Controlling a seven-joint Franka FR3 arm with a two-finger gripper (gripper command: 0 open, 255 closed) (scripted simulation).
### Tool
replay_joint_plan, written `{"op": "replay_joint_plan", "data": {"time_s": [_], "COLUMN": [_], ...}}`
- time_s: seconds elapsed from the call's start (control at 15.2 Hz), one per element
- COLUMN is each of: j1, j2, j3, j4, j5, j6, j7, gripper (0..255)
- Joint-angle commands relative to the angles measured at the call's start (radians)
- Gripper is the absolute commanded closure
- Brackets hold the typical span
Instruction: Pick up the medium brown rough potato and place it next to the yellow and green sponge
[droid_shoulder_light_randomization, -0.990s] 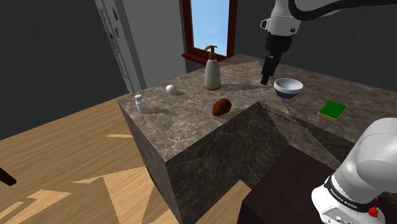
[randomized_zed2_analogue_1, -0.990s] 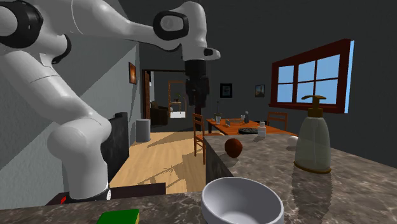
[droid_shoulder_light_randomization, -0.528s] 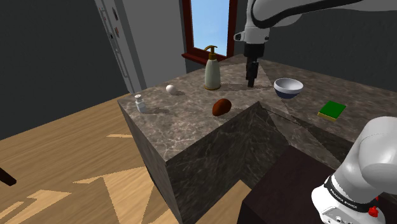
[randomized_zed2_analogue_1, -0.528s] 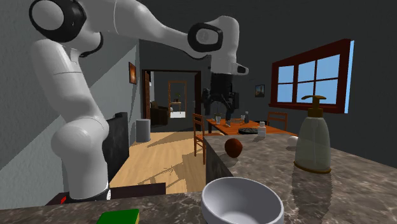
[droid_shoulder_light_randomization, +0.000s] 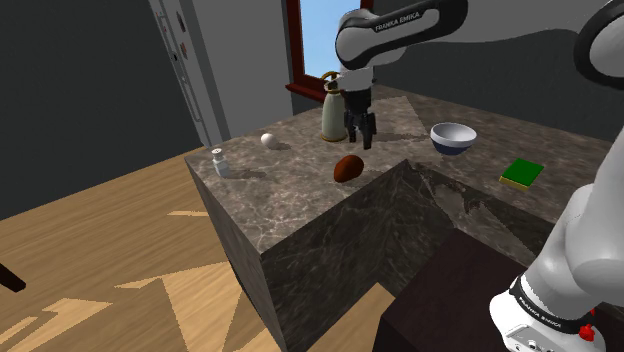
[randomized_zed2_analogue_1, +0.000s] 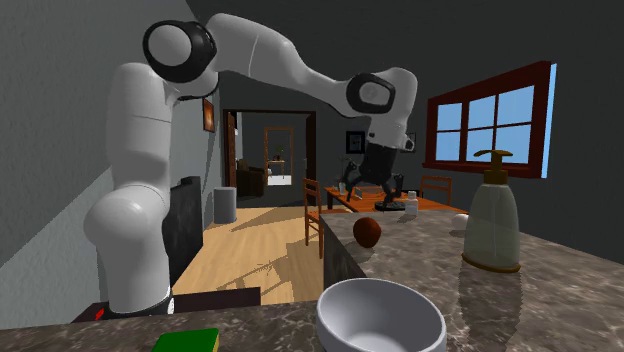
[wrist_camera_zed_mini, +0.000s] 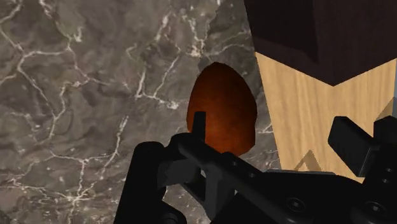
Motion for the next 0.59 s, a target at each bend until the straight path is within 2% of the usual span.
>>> {"op": "replay_joint_plan", "data": {"time_s": [0.0, 0.2, 0.53], "j1": [0.007, 0.017, 0.021], "j2": [0.089, 0.21, 0.204], "j3": [0.017, 0.053, 0.058], "j4": [0.08, 0.193, 0.131], "j5": [0.007, 0.003, 0.003], "j6": [-0.029, -0.07, -0.016], "j7": [-0.11, -0.249, -0.257], "gripper": [0, 0, 0]}}
